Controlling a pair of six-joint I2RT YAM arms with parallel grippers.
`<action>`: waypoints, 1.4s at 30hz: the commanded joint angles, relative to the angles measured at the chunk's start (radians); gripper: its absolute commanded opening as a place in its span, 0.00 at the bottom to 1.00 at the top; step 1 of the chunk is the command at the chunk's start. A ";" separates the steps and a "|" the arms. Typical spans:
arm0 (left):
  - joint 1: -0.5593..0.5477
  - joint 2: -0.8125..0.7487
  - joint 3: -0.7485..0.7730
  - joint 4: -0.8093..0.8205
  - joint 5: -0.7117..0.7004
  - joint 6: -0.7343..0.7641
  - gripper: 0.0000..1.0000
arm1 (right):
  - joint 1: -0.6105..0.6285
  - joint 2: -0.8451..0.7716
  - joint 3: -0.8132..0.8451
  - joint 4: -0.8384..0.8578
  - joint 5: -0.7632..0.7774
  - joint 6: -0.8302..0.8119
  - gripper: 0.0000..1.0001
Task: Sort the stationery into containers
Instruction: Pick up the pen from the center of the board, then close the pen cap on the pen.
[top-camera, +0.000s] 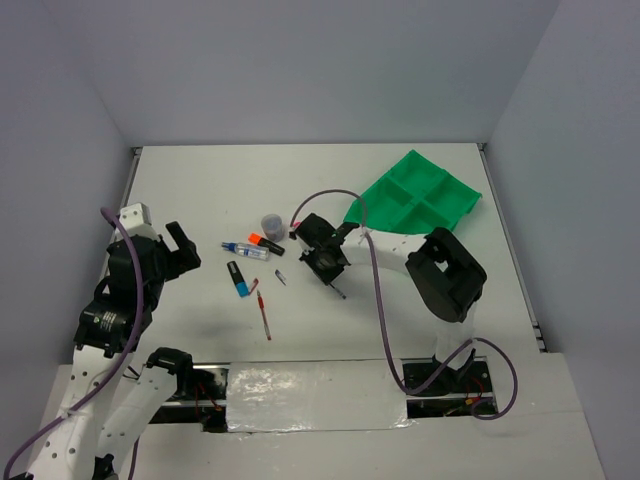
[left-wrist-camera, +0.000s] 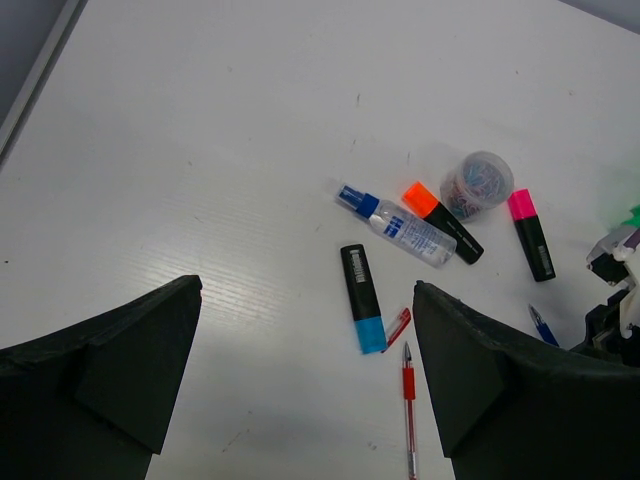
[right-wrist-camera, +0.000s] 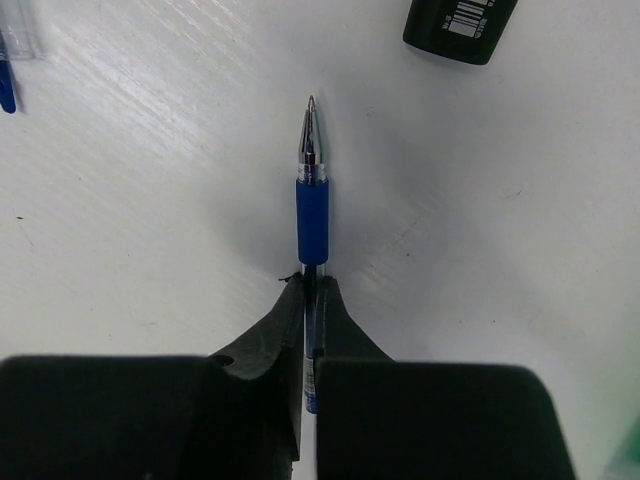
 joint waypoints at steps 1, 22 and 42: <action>-0.002 0.003 0.017 0.017 -0.029 0.007 0.99 | 0.043 0.062 -0.065 -0.038 -0.069 0.037 0.00; -0.478 0.492 0.077 0.124 -0.182 -0.574 0.99 | 0.046 -0.771 -0.192 -0.103 0.315 0.357 0.00; -0.562 1.223 0.549 -0.352 -0.111 -1.001 0.92 | 0.047 -0.949 -0.301 -0.146 0.331 0.357 0.00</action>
